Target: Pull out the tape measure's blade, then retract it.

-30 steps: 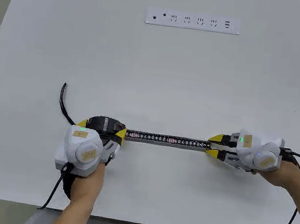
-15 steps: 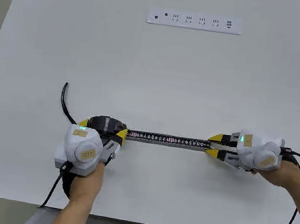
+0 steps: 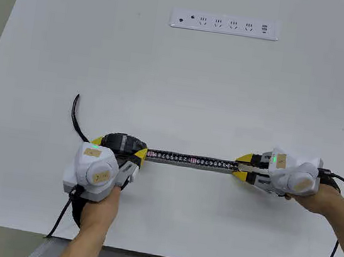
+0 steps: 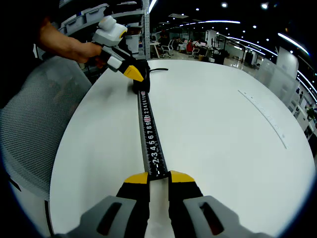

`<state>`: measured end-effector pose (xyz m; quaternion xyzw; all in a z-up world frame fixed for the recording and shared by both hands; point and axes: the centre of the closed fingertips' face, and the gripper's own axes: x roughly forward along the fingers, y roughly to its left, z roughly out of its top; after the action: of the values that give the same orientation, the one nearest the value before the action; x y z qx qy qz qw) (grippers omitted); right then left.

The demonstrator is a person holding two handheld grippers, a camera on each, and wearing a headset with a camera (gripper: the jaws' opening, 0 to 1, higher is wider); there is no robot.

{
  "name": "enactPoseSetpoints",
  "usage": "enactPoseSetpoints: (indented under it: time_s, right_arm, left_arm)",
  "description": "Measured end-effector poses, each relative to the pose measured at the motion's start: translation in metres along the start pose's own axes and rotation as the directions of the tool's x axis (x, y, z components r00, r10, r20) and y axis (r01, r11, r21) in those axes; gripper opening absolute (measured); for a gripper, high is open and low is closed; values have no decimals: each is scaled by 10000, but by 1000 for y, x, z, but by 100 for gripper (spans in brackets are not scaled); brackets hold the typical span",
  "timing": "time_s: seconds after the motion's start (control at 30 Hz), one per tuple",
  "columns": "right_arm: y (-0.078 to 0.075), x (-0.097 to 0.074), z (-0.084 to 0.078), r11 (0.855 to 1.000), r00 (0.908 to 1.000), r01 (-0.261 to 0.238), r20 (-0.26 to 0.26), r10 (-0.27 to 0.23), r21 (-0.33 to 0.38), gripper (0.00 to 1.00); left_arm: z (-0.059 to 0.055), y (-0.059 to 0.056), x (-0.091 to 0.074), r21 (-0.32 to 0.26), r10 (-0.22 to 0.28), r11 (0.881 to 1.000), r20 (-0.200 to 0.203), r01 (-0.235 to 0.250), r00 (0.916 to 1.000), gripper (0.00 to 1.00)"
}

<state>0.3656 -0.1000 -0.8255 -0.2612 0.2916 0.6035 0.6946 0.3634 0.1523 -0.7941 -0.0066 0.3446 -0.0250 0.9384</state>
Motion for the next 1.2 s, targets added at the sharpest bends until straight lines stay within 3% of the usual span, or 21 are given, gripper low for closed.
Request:
enactPoseSetpoints:
  time_s: [1.2]
  right_arm:
    - [5, 17, 20, 9998, 9996, -205, 215, 206, -71, 12]
  left_arm:
    - [0, 0, 1, -177, -126, 9998, -111, 124, 9999, 57]
